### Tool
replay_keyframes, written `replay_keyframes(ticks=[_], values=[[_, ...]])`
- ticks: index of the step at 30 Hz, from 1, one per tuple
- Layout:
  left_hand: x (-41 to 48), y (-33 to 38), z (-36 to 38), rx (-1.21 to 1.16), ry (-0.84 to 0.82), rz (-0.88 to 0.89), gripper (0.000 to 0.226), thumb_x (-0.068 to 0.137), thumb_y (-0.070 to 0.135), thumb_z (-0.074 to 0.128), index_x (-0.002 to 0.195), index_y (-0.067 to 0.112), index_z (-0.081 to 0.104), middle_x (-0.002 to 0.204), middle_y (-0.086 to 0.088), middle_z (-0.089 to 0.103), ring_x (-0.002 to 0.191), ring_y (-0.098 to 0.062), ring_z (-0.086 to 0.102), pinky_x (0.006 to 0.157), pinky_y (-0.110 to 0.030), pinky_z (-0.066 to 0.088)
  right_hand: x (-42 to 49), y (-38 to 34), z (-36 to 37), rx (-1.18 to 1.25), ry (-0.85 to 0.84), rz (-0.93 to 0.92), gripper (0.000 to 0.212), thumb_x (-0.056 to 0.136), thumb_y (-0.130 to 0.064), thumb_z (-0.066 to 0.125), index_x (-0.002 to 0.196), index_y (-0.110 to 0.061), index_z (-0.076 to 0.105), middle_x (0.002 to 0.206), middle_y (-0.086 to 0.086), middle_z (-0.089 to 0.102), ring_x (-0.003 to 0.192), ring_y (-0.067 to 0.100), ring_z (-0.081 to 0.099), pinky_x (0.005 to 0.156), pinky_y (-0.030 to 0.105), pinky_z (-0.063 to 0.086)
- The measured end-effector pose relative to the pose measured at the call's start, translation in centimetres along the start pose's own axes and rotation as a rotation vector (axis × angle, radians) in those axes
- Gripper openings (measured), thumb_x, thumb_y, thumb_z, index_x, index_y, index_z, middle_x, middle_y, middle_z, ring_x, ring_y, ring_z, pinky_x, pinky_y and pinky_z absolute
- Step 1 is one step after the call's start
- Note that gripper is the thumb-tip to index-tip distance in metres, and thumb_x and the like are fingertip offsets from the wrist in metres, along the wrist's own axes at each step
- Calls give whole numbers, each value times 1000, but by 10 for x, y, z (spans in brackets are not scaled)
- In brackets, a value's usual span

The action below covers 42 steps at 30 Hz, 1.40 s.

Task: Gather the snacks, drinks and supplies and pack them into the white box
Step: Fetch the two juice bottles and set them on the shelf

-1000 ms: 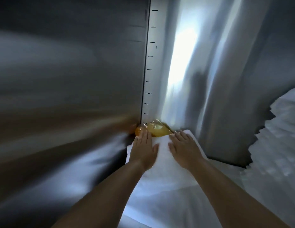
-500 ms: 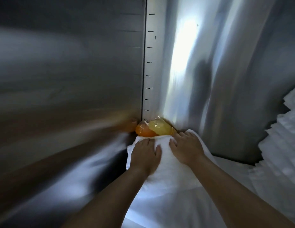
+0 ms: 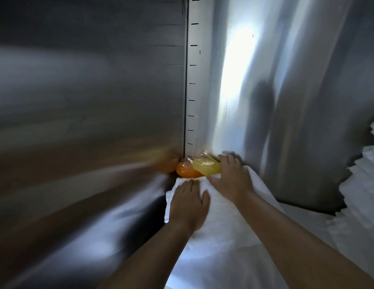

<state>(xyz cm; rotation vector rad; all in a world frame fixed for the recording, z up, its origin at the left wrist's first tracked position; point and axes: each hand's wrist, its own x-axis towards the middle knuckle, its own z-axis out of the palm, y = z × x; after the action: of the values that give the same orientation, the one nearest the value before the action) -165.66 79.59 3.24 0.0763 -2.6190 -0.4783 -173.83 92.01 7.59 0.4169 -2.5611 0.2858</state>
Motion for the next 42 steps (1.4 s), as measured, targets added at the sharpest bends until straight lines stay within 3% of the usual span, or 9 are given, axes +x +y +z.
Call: replay_keyframes(ticks=[6,14,22,29,34,39,42], values=[[1,-4,3,-55,-21,-26,58,98,45,24,148,16,22,153,-1,27,141,-13,19,114,-27,10,19,-3,6,123,-19,-104,79,73,-52,69,139,-22,37,137,0,48,126,20,41,103,35,34],[0,-2,2,-105,5,-50,62,97,48,26,149,18,16,155,1,22,142,-11,14,113,-24,6,26,0,11,215,-13,-205,57,80,-36,69,130,-21,48,130,2,56,119,23,51,99,34,39],[-3,-2,0,-123,28,-56,61,97,49,26,150,22,13,155,3,21,141,-9,15,112,-23,7,30,1,14,306,-125,-137,70,74,-36,75,135,-27,42,132,2,54,121,23,49,97,32,40],[-5,-3,2,-162,70,-68,71,95,51,31,150,21,-2,157,3,14,142,-13,16,112,-26,14,23,2,15,326,50,-145,75,69,-33,80,134,-21,45,130,3,52,122,22,44,97,33,38],[-7,-2,2,-196,107,-49,80,92,53,36,148,22,-13,157,7,8,139,-14,26,108,-25,24,8,4,12,436,280,-224,70,56,-25,88,118,-17,54,116,-1,58,112,19,46,98,33,38],[-8,-1,0,-245,108,-68,93,87,51,48,146,23,-17,154,2,23,133,-13,37,104,-24,32,-4,-3,4,496,495,-361,43,73,-10,76,112,-12,58,113,1,63,109,18,55,100,23,37],[-8,0,-2,-286,129,-75,99,83,48,56,147,22,-15,153,2,28,133,-14,37,106,-26,30,-10,-4,2,507,506,-488,40,78,-14,71,115,-12,56,116,2,62,113,18,55,99,28,43]])
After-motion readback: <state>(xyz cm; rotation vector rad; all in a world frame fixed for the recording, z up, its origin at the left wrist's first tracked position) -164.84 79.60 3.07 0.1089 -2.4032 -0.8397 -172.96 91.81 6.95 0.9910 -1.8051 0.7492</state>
